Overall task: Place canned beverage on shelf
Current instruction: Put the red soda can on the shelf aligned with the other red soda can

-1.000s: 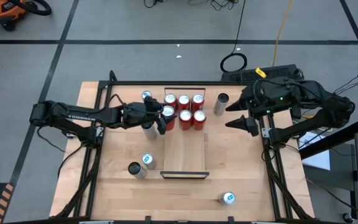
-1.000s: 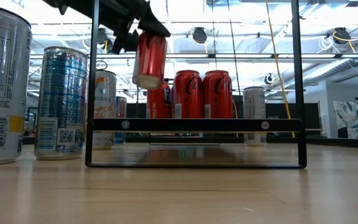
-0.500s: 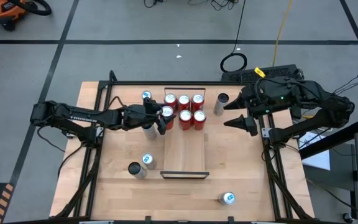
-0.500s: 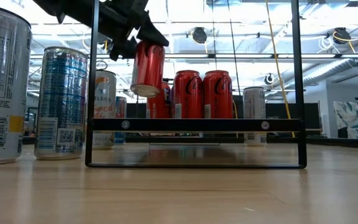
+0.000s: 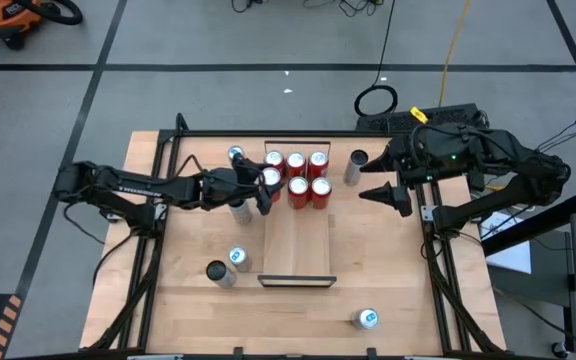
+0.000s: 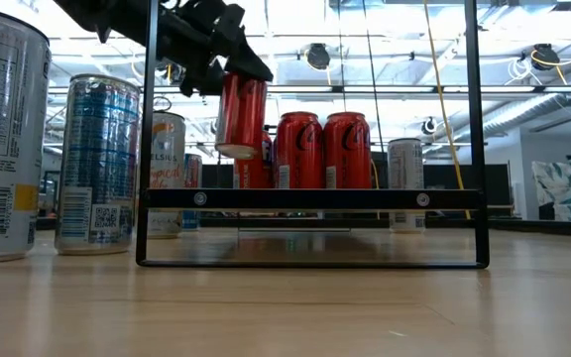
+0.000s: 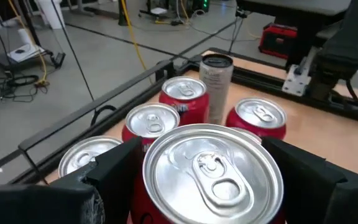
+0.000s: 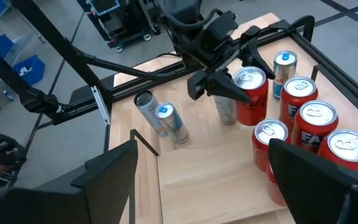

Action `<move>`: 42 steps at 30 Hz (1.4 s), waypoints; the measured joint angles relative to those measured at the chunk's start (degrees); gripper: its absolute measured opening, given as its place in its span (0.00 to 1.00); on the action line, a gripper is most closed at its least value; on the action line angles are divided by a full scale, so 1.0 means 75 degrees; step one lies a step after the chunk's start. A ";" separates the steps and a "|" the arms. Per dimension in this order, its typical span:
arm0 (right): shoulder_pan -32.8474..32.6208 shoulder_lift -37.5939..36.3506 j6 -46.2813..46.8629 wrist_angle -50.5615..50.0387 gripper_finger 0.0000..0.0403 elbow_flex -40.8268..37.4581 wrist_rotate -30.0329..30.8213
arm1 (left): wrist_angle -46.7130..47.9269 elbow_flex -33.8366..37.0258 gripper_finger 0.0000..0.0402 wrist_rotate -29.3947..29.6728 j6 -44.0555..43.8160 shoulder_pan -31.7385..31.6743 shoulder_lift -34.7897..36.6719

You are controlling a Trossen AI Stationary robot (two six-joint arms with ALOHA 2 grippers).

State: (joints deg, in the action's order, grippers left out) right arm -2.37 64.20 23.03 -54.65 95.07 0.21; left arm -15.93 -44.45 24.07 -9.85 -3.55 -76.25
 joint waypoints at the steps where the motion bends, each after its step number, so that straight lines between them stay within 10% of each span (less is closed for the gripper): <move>1: 0.0000 0.0001 -0.0019 0.0000 0.83 0.0000 0.0002 | -0.0126 0.0000 0.75 -0.0003 0.0000 -0.0018 -0.0081; 42: 0.0000 0.0001 0.0009 -0.0008 0.83 0.0000 0.0026 | 0.0241 -0.0006 0.76 -0.0536 -0.0206 -0.0024 -0.1136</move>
State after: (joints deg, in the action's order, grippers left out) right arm -2.37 64.20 23.09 -54.72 95.07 0.40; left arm -14.13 -44.49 20.05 -11.39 -3.73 -84.77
